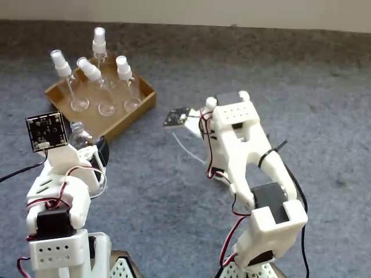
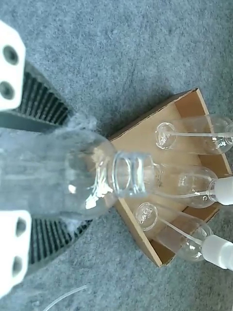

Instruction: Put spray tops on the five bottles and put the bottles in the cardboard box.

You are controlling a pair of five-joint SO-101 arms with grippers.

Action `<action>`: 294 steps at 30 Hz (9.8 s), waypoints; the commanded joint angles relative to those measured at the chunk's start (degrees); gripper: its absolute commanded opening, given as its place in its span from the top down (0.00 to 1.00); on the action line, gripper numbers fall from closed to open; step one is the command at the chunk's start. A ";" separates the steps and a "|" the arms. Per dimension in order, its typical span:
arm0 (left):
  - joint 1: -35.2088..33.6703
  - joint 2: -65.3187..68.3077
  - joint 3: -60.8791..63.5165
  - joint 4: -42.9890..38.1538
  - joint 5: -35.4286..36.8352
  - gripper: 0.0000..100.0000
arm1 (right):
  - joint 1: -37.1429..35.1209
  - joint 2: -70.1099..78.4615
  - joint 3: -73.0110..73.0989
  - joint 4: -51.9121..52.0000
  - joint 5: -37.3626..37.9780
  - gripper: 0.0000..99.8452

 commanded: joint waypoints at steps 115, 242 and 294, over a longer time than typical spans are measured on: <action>2.15 -0.75 1.54 -2.29 0.53 0.97 | 1.01 -28.35 11.74 -26.51 -63.74 0.82; 5.05 -0.75 2.59 -2.29 0.26 0.97 | 14.29 4.62 -13.85 -22.81 -27.16 0.89; 5.14 -0.75 2.59 -2.29 0.26 0.97 | 7.52 -13.67 -32.75 14.99 -45.45 0.79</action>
